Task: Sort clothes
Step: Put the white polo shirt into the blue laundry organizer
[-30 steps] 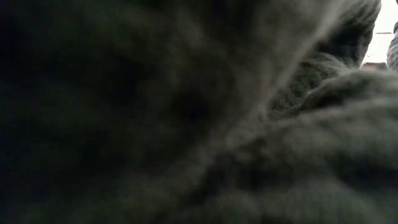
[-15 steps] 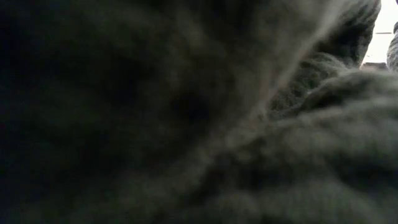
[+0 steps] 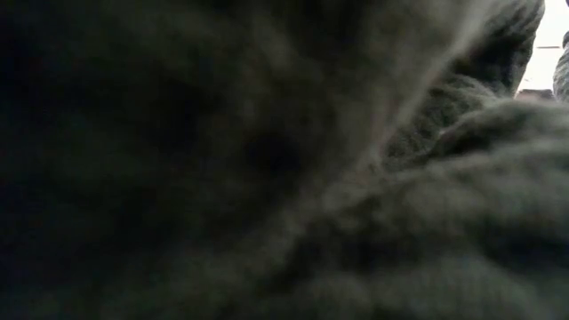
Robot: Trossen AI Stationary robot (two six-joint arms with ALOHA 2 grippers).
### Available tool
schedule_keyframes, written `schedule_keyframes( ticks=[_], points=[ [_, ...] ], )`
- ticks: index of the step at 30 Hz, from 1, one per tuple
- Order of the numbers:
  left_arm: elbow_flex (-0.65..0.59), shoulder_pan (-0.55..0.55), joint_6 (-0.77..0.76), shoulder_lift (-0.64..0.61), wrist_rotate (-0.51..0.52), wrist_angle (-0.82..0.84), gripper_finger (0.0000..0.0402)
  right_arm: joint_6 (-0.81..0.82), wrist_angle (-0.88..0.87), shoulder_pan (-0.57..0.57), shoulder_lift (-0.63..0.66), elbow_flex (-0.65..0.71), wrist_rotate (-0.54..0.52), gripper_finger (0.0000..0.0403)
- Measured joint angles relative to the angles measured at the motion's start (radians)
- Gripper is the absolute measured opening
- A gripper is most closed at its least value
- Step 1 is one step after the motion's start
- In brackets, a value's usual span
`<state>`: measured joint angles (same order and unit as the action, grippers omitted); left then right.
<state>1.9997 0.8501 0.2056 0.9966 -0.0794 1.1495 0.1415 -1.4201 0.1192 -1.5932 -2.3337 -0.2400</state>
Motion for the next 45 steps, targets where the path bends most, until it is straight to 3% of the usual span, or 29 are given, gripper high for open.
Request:
schedule_keyframes(
  ticks=[10,17,22,34,45],
  points=[
    [0.175,0.0,-0.138,0.045,-0.202,-0.097,0.0,-0.191,0.393,-0.029,-0.042,0.001,-0.05,0.0231],
    [0.197,0.001,-0.268,0.052,-0.357,-0.229,0.0,-0.353,0.722,-0.061,-0.132,0.0,-0.05,0.0299],
    [0.191,0.001,-0.363,0.062,-0.384,-0.269,0.0,-0.4,0.915,-0.082,-0.204,0.0,-0.049,0.0333],
    [0.19,-0.02,-0.519,0.145,-0.483,-0.31,0.0,-0.424,1.32,-0.098,-0.344,0.0,-0.037,0.0343],
    [0.191,-0.178,-0.55,0.252,-0.482,-0.36,0.0,-0.363,1.434,-0.122,-0.39,0.0,0.004,0.0343]
  ],
)
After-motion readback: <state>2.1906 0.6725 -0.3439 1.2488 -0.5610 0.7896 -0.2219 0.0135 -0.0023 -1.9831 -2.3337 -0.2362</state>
